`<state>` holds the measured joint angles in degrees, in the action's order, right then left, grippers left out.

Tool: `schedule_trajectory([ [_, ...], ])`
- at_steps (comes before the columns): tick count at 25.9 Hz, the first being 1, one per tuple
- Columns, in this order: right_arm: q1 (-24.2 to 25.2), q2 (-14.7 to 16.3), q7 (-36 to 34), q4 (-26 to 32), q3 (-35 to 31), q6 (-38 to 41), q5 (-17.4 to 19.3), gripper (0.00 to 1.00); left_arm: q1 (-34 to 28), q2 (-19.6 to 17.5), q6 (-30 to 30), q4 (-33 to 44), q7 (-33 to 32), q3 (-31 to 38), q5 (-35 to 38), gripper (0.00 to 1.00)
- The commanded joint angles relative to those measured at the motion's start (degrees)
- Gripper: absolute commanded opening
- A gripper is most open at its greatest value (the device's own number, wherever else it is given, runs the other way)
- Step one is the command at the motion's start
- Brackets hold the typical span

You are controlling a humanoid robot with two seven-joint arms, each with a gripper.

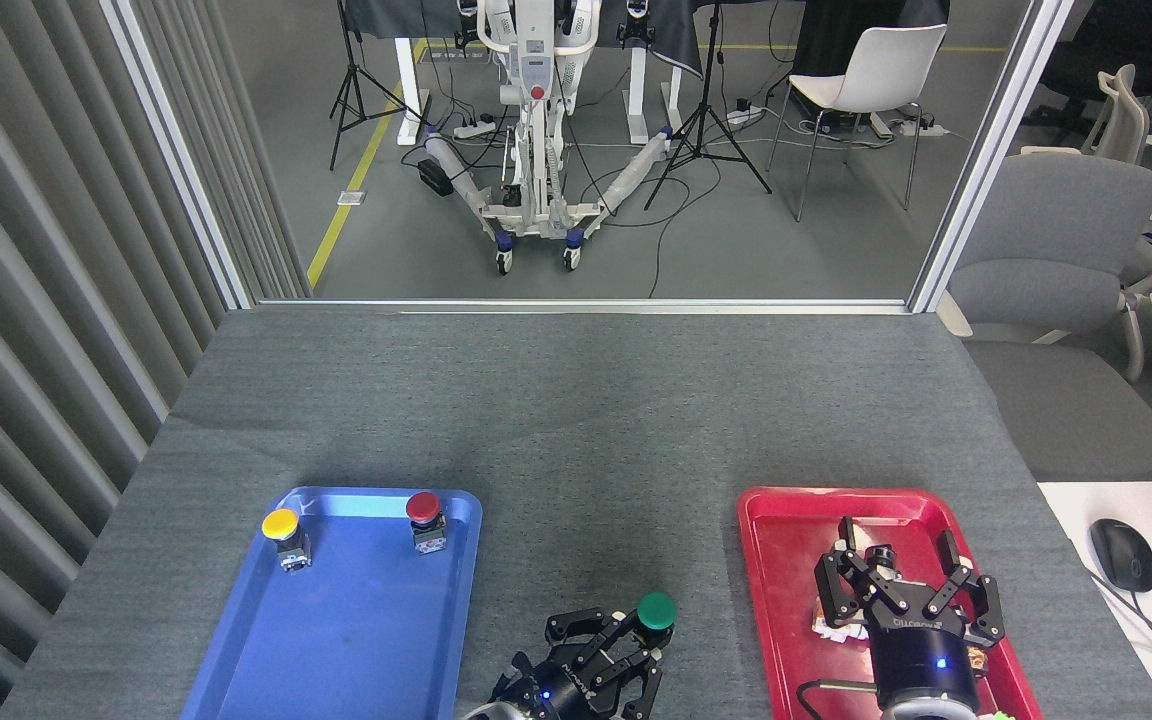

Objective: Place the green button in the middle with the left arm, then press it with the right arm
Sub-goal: 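Carry the green button off the tray toward the table middle, then release the green button on the table and withdraw the left gripper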

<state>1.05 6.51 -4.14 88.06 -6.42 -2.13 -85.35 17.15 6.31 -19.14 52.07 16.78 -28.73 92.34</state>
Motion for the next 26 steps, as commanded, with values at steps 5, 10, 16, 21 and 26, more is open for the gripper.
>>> schedule_trajectory([
  [5,0.54,-0.01,-0.16,-0.17,0.18,0.11,-0.08,1.00,-0.19,-0.25,3.59,-0.39,0.19,0.26,-0.67,0.32],
  [10,0.45,-0.09,-0.16,-0.08,0.26,0.19,-0.08,1.00,-0.36,-0.25,3.59,-0.48,2.30,0.17,-0.76,0.83],
  [16,0.62,-0.27,-0.16,-0.08,0.88,0.37,-0.26,0.98,-2.03,-0.34,0.95,3.04,1.94,0.17,-0.76,0.99],
  [21,1.06,-0.27,0.01,-0.08,5.62,4.15,-0.17,0.74,-13.90,-5.88,6.31,23.43,1.94,1.66,-0.58,0.99],
  [26,1.33,-0.80,0.01,-0.08,10.28,4.24,-0.34,0.63,-23.13,-11.94,14.66,38.90,1.33,5.62,-1.02,0.99],
])
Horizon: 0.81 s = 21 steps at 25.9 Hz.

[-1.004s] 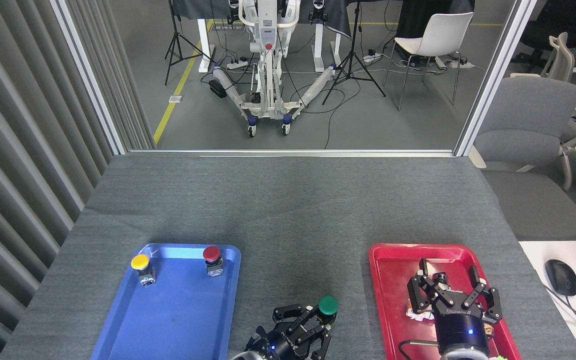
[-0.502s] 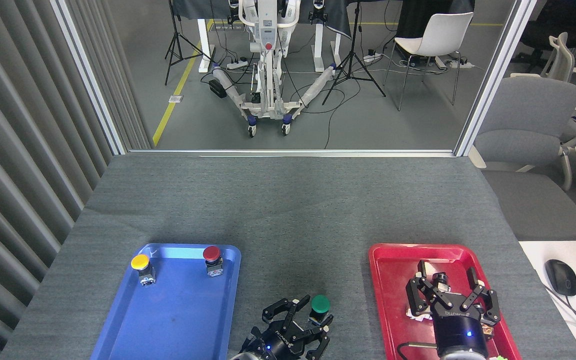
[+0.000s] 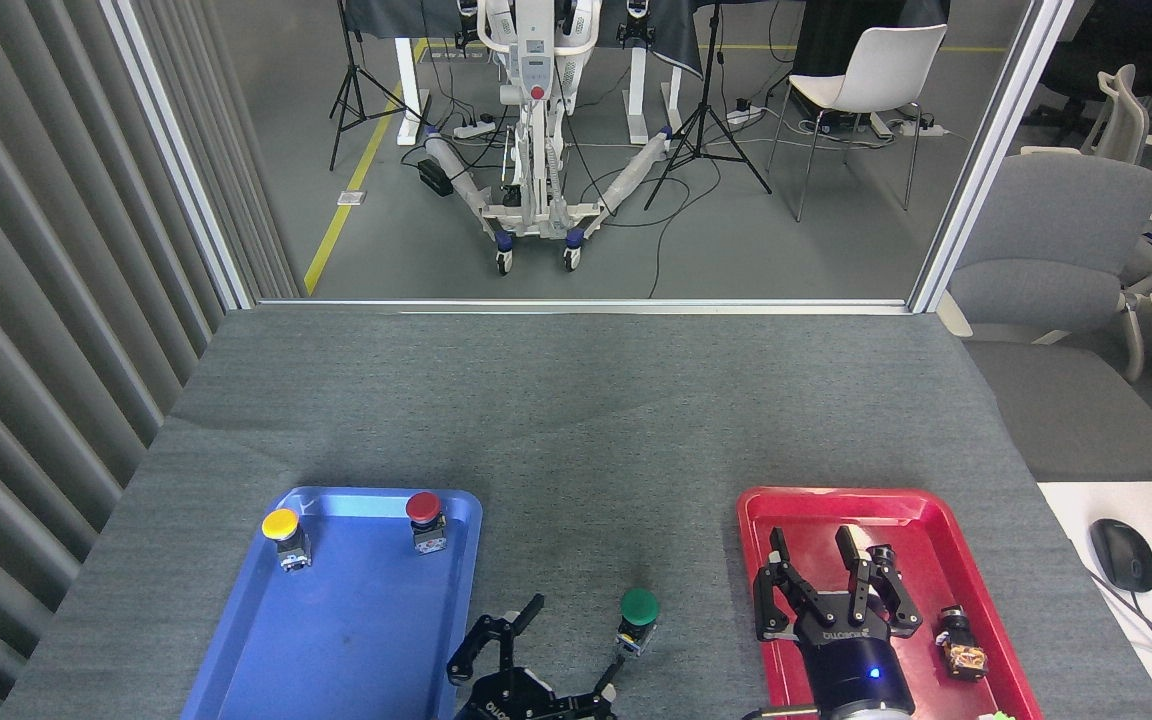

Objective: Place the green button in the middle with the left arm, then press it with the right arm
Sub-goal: 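Release the green button on the table and withdraw the left gripper, then move the right gripper from the red tray toward the green button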

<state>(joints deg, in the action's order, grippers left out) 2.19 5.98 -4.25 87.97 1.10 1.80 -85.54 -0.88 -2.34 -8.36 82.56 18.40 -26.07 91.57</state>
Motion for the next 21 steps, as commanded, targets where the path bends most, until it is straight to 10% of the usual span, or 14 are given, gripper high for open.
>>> schedule_trajectory([
  [1,0.27,-0.36,0.12,0.09,3.73,0.31,-0.25,0.58,-5.80,-3.37,3.53,9.02,-0.30,5.16,-0.60,0.99],
  [9,0.36,-0.88,3.72,-0.17,11.99,1.37,-1.74,0.20,-11.60,-3.64,2.91,9.81,-0.21,29.06,-7.28,0.99],
  [21,-0.70,-5.45,7.15,-6.94,15.33,1.02,-7.45,0.01,-10.46,-5.57,1.59,8.76,-0.47,33.02,-12.38,0.99],
])
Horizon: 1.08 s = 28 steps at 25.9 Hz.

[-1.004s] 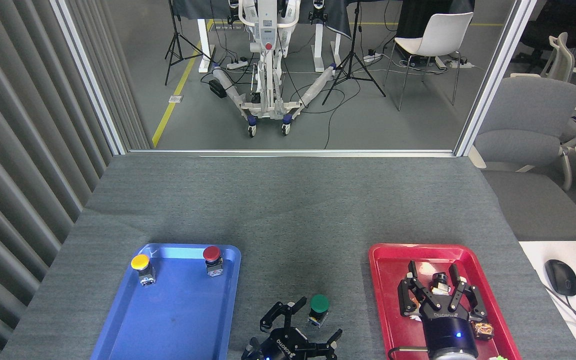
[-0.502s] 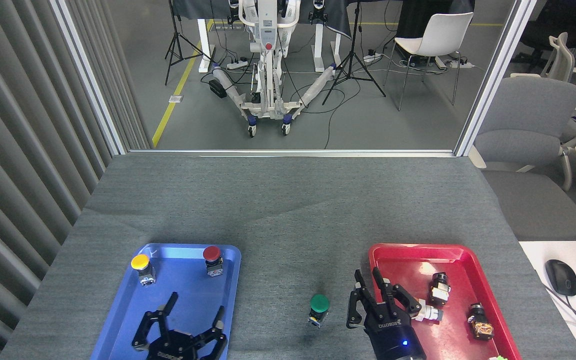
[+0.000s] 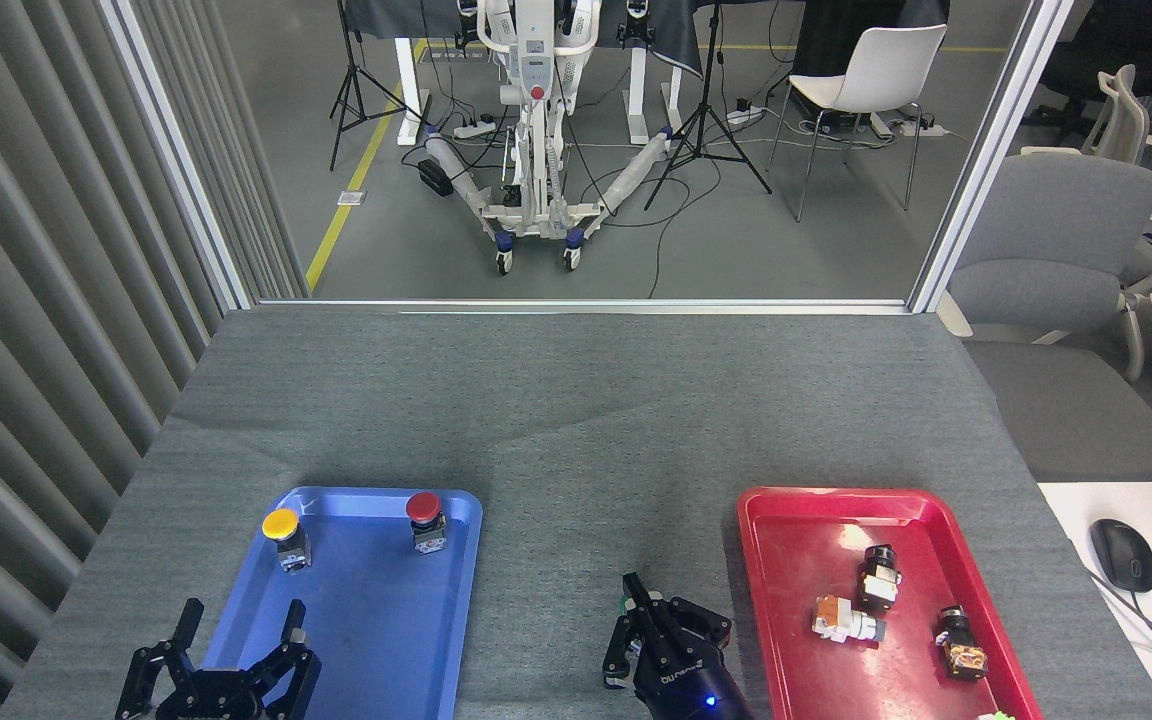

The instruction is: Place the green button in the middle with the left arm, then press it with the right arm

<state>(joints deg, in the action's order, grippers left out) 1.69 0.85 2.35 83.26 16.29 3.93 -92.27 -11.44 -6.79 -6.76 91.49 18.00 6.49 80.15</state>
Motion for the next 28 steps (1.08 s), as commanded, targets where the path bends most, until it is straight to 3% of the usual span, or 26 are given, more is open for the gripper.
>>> schedule_trajectory([
  [1,-0.19,-0.32,0.73,-2.84,0.06,-1.90,-1.07,0.01,0.10,-1.12,0.08,-0.17,-0.07,0.54,-1.05,0.99],
  [18,-0.11,-0.23,0.64,-4.16,-0.12,-6.04,-0.72,0.02,1.77,-1.12,-0.10,0.53,0.02,0.28,-0.87,0.99],
  [23,-0.11,-0.49,-2.88,-1.61,-0.38,-6.12,-0.63,0.06,1.77,-1.29,-0.18,-0.96,0.11,0.28,-0.87,0.99],
  [24,-0.11,-0.76,-4.63,-0.64,-0.64,-6.21,-0.63,0.12,1.68,-1.29,-0.18,-1.31,0.11,0.28,-0.87,0.99],
  [26,-0.19,-1.64,-6.92,0.59,-0.82,-6.92,-0.63,0.35,1.42,-1.29,-0.18,-1.40,0.11,0.28,-0.87,0.99],
  [28,-0.28,-2.08,-7.18,0.85,-1.78,-9.11,-0.55,0.72,1.33,-1.29,-0.27,-1.40,0.11,0.28,-0.87,0.99],
])
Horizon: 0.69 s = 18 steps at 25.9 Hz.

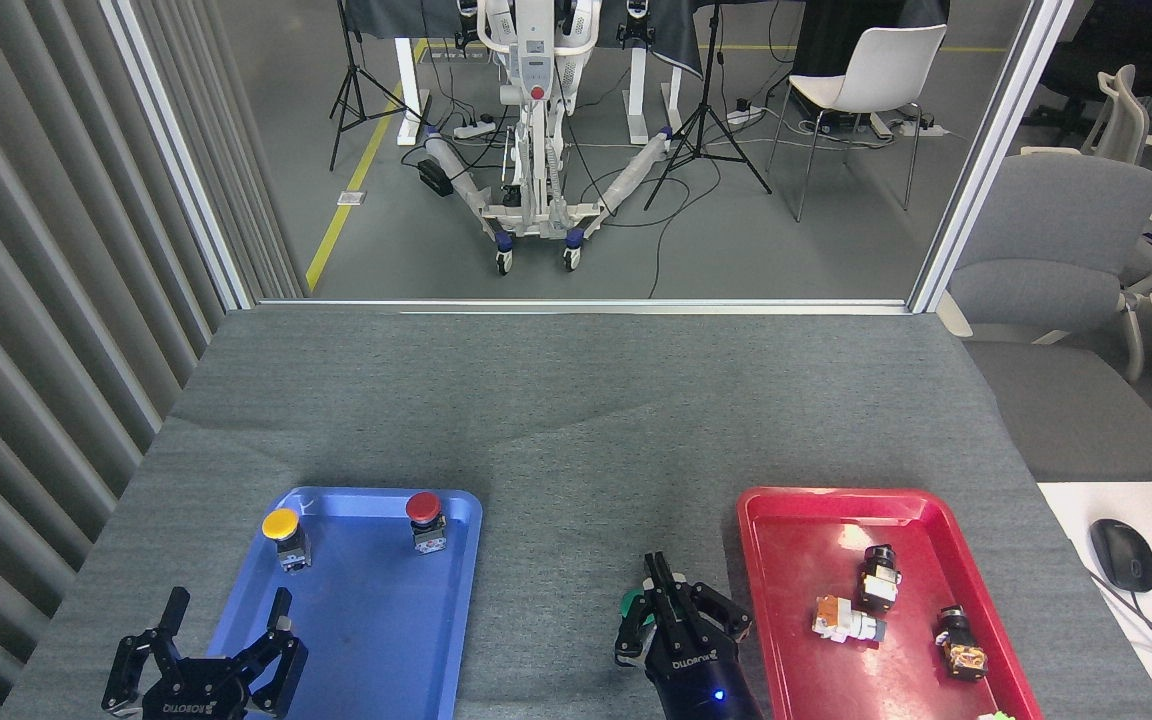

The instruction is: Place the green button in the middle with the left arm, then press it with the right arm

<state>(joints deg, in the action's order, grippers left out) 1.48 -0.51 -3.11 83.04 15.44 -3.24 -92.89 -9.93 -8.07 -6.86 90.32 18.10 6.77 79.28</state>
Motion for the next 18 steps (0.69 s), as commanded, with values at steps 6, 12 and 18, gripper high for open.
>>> schedule_trajectory([
  [6,1.15,0.16,-1.81,4.06,-7.97,-2.30,-0.01,1.00,0.18,0.16,-0.79,-0.32,0.00,-0.09,0.00,0.99],
  [12,4.23,1.21,-1.64,6.44,-10.78,-2.13,0.34,1.00,0.18,0.08,-0.88,-0.32,0.00,-0.09,0.00,0.99],
  [18,4.84,1.13,-1.81,7.93,-11.04,-2.30,0.34,1.00,0.27,0.08,-1.05,-0.67,-0.18,-0.09,0.09,0.99],
])
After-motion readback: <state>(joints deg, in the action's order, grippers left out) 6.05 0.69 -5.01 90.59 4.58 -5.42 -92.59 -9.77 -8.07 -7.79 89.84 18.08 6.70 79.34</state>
